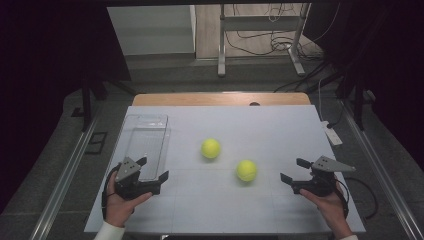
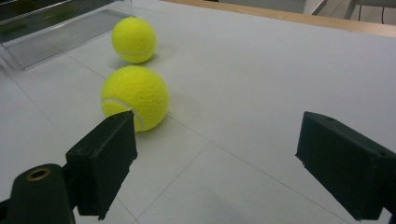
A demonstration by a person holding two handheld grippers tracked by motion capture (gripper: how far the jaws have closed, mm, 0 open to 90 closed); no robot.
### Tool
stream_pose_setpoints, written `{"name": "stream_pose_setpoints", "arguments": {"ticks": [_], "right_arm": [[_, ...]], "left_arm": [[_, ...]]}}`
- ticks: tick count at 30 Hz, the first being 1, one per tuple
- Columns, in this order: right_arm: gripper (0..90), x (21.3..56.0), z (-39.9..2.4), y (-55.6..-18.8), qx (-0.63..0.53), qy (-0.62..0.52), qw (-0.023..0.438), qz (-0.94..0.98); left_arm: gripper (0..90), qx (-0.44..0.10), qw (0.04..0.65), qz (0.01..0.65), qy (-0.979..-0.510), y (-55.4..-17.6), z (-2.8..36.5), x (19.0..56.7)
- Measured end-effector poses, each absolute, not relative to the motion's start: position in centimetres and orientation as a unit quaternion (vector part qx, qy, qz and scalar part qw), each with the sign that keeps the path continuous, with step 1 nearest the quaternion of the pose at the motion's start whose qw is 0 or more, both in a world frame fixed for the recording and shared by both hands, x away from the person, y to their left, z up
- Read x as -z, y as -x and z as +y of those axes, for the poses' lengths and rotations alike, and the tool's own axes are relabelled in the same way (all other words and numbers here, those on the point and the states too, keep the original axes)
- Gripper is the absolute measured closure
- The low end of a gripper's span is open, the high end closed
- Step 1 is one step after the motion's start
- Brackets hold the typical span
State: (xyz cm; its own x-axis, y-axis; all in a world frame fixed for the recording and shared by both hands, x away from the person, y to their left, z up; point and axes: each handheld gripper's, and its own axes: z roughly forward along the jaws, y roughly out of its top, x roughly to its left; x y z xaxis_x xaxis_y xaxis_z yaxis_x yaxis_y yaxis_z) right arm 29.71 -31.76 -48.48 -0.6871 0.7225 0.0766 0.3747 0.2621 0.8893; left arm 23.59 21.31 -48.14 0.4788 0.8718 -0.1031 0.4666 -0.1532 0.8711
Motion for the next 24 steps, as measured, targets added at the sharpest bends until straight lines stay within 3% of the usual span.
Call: {"name": "stream_pose_setpoints", "arguments": {"ticks": [24], "right_arm": [[13.5,48.60,-31.84,-29.18,-0.496,-0.349,0.174,0.776]], "left_arm": [[8.3,-0.207,0.465,0.471,-0.721,-23.07,21.15,48.56]]}}
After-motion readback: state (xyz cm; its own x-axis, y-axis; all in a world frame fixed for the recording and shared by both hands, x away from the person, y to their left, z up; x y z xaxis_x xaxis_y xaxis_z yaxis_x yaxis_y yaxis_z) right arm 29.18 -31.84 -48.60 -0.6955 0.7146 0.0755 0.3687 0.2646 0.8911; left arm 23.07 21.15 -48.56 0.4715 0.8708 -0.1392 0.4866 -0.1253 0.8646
